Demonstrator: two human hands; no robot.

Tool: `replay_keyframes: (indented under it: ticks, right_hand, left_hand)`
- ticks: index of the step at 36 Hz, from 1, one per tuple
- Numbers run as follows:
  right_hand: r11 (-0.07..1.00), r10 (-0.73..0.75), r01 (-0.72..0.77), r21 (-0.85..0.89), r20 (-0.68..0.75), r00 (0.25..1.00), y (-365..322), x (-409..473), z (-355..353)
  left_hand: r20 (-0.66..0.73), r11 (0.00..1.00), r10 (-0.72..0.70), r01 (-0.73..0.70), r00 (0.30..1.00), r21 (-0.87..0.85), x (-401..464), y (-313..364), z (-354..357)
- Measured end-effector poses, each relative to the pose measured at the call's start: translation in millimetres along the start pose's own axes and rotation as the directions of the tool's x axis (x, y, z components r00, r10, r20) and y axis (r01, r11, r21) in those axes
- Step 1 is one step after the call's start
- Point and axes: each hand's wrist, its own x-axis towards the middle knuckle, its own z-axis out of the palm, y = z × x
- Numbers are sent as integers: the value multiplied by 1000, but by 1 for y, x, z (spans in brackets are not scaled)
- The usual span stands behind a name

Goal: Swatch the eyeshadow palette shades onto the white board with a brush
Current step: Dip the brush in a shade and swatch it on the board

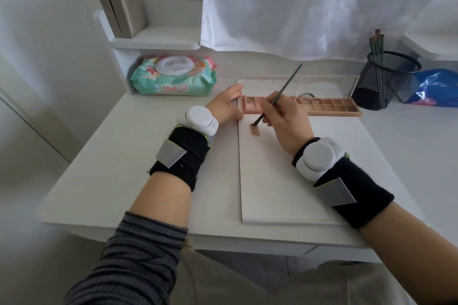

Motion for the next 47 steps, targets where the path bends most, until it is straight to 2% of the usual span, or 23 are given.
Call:
replay_keyframes:
  ticks: [9,16,23,30,36,47]
  right_hand:
    - [999,2,1,35,-66,998,-3,-2,-2]
    - [1000,19,-19,-19,-10,1000,-2,0,-2]
    - [1000,14,-14,10,-53,998,-3,-1,-2]
    - [999,-13,13,-42,10,1000,0,0,0]
    - [1000,-1,1,12,-54,999,-3,-2,-2]
    - [1000,19,-18,11,-36,999,-3,-3,-2]
  left_hand:
    - [2,1000,-5,5,1000,26,0,0,-1]
    - [-2,1000,-5,5,1000,10,0,-1,-1]
    - [-2,999,-2,2,1000,35,0,0,-2]
    - [-7,1000,7,-7,1000,-6,0,-1,0]
    - [-8,1000,1,-1,1000,11,2,-2,0]
    - [-6,1000,-3,3,1000,-7,2,-3,-1]
